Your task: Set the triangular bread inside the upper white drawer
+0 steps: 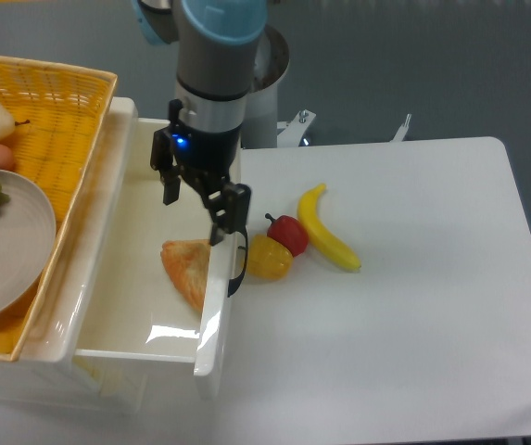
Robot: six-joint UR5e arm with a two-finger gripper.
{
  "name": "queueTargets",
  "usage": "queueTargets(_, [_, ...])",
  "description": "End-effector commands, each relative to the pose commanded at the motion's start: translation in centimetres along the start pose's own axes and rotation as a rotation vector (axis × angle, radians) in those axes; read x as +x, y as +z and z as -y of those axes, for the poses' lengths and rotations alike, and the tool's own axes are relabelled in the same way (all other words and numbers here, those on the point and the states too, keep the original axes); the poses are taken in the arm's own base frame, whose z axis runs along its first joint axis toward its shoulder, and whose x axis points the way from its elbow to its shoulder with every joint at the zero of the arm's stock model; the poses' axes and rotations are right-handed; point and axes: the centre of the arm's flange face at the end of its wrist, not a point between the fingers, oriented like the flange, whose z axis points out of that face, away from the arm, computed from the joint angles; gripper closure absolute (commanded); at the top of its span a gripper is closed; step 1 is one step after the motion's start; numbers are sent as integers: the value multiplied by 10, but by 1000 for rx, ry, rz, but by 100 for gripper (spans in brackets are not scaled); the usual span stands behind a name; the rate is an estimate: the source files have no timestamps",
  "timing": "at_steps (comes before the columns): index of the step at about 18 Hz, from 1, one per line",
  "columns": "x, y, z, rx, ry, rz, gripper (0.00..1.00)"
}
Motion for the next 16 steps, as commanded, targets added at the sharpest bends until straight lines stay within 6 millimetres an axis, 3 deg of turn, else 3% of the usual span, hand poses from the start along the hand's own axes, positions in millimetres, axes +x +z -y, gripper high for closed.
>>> queueTargets(6, [-47, -18, -39, -8, -151, 51, 0])
queueTargets(12, [-88, 2, -98, -122, -275, 76, 0])
queueTargets(16, [-114, 36, -134, -181, -331, 45, 0])
